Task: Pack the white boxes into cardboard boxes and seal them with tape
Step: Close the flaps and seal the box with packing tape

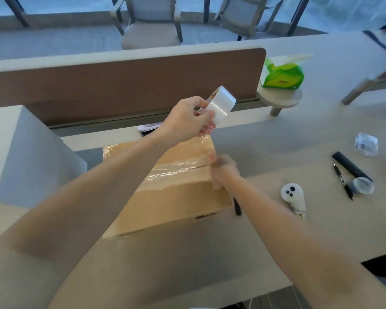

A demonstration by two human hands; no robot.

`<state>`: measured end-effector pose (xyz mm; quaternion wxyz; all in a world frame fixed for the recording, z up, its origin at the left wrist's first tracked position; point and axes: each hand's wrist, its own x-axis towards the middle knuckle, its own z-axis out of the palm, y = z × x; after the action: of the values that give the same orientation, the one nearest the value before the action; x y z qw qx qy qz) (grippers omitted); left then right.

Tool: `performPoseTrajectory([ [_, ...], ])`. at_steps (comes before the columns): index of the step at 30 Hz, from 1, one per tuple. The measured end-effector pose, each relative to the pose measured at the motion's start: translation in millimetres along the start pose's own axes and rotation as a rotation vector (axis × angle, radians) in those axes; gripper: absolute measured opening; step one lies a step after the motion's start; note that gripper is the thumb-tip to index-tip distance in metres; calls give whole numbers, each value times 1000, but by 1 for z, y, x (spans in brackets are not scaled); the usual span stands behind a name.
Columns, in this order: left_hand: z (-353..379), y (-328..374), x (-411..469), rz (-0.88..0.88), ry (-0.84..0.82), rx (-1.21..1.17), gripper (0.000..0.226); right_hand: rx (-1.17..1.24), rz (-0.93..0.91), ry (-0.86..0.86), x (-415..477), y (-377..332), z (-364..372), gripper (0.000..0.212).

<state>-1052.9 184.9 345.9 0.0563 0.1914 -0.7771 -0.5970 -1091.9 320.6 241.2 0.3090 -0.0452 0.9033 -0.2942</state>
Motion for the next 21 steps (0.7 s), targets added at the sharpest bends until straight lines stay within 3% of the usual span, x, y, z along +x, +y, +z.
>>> performPoseTrajectory([
  [3,-6,6,-10,-90,-52,-180,11,21,19,-47,4,-2,-1,63],
  [7,-12,13,-21,-151,-168,-257,37,12,-2,-213,4,-4,-13,57],
  [9,-15,17,-26,-158,-206,-235,43,31,-29,-211,4,-9,-25,51],
  [11,-17,22,-30,-163,-242,-202,48,99,-166,-90,8,-17,-47,49],
  [14,-17,31,-35,-173,-295,-166,50,351,-460,-58,10,-26,-92,94],
  [16,-14,39,-37,-189,-324,-131,49,200,-675,-36,5,-30,-119,101],
  [18,-7,46,-36,-196,-361,-91,48,12,-868,-8,-1,-32,-142,89],
  [21,7,54,-31,-213,-433,-20,46,-148,-1016,36,1,-32,-173,56],
])
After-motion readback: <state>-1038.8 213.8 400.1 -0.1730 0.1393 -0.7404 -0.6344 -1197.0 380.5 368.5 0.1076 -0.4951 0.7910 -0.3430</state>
